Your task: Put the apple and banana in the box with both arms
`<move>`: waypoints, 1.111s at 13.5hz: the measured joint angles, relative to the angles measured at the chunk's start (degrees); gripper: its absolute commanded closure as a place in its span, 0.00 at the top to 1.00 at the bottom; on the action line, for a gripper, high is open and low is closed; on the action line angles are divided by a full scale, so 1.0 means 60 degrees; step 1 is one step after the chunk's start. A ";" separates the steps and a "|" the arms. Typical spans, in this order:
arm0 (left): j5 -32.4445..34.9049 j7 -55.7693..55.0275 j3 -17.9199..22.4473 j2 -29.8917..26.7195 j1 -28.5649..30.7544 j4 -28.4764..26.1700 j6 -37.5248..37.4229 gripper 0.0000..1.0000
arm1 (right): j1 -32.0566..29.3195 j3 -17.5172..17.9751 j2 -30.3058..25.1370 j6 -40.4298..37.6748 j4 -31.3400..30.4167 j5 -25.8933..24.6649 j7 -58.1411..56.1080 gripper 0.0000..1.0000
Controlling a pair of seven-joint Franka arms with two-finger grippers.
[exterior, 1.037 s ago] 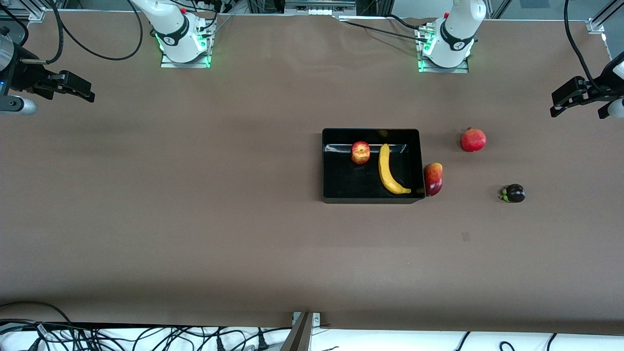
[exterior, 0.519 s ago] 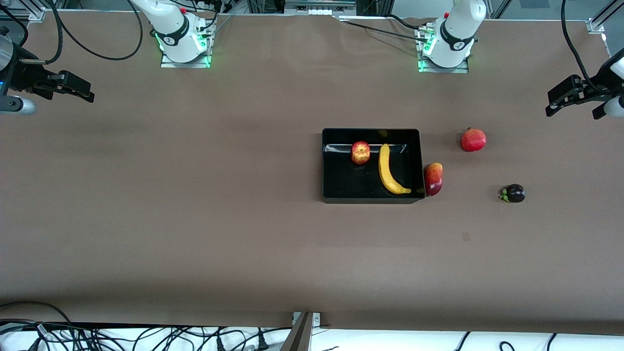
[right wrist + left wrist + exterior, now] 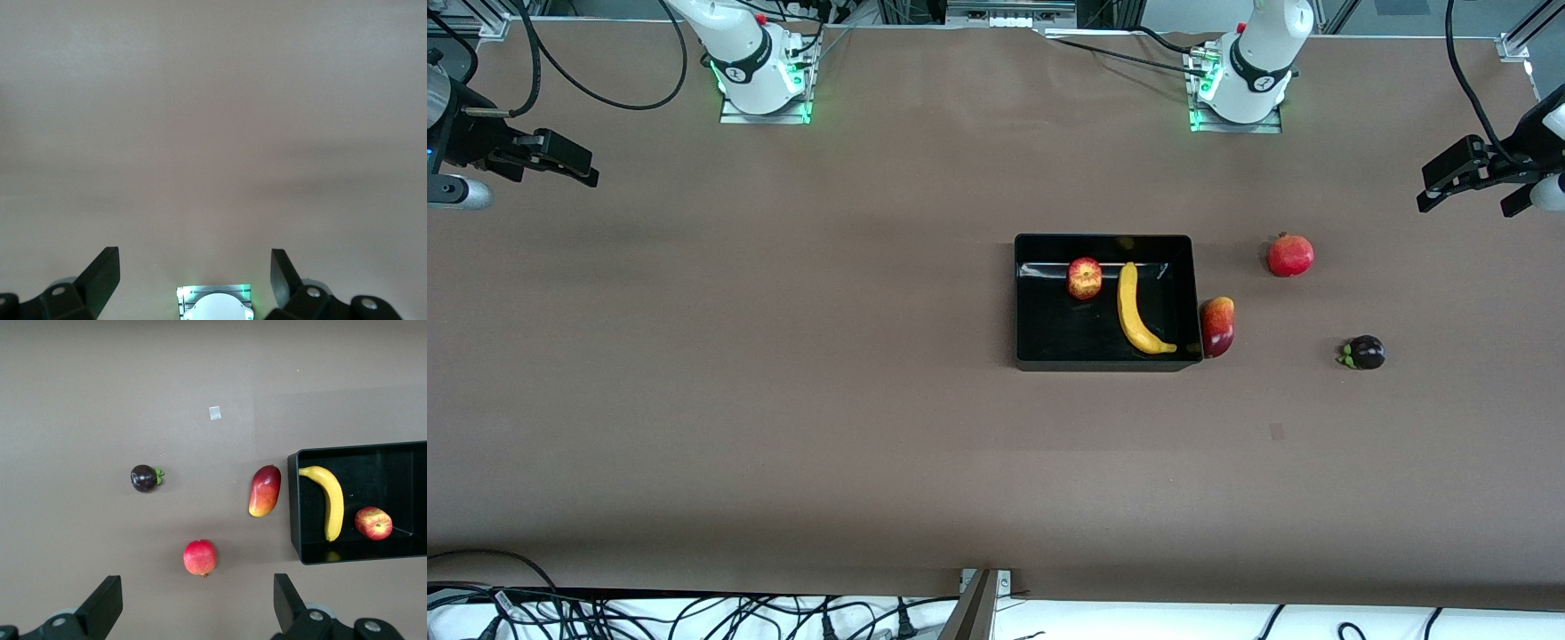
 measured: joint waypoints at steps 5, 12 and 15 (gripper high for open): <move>-0.0004 -0.0109 0.0012 -0.0003 -0.0172 0.0040 0.0013 1.00 | 0.0000 -0.0002 0.0000 0.0002 0.0000 0.0000 0.0000 1.00; -0.0004 -0.0212 0.0018 -0.0004 -0.0193 0.0054 0.0014 1.00 | 0.0000 -0.0002 0.0000 0.0012 0.0000 0.0000 0.0000 1.00; -0.0004 -0.0216 0.0019 -0.0003 -0.0195 0.0054 0.0014 1.00 | 0.0000 0.0002 0.0017 0.0678 0.0000 0.0000 0.0000 1.00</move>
